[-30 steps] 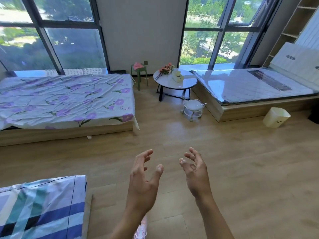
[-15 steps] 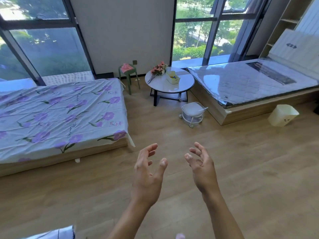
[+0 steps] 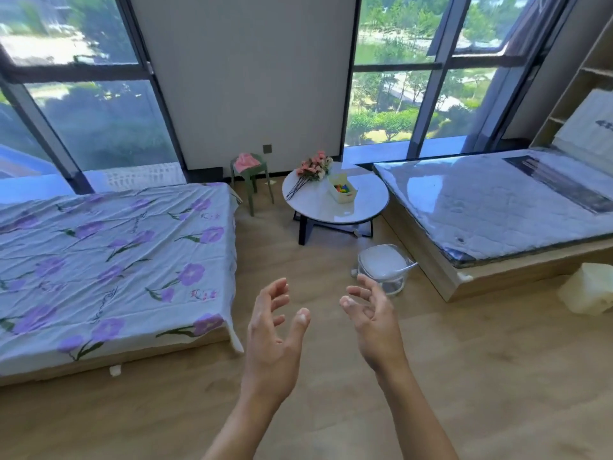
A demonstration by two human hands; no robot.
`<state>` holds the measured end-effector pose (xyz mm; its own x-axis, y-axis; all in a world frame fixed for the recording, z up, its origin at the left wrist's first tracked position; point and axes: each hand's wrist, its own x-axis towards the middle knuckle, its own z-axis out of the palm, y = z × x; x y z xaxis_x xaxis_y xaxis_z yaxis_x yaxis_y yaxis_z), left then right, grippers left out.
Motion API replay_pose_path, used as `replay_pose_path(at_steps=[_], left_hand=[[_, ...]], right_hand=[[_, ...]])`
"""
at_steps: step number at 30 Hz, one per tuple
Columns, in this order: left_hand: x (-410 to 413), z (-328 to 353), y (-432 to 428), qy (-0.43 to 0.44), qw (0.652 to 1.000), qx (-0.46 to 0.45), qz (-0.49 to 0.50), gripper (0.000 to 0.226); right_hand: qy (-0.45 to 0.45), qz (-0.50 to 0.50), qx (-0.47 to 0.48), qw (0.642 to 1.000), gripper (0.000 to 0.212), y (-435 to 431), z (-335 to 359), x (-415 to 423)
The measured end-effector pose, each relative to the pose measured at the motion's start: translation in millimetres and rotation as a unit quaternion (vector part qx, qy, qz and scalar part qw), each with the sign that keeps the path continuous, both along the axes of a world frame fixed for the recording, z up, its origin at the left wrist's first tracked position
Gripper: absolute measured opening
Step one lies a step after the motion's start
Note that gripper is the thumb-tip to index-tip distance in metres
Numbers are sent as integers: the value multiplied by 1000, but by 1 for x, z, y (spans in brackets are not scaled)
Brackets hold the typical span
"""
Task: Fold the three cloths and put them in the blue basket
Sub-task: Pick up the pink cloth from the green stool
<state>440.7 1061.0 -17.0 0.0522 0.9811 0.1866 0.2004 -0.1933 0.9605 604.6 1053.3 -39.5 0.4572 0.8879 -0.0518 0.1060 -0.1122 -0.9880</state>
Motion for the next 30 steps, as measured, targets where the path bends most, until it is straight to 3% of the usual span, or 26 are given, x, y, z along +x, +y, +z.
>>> replay_pose_path(at_steps=[8,15,30], left_hand=[[36,-10,152,-27,998,-22,45,51],[52,-18,339,-42,997,-29,52,46],[70,-33,665,0,996,-57,66,47]], right_hand=[[-5,39,-29,999,49,149,-12,32],[-31,51,-40,997,49,329,-21,46],[21,64,-59,996,46,676,-50,61]])
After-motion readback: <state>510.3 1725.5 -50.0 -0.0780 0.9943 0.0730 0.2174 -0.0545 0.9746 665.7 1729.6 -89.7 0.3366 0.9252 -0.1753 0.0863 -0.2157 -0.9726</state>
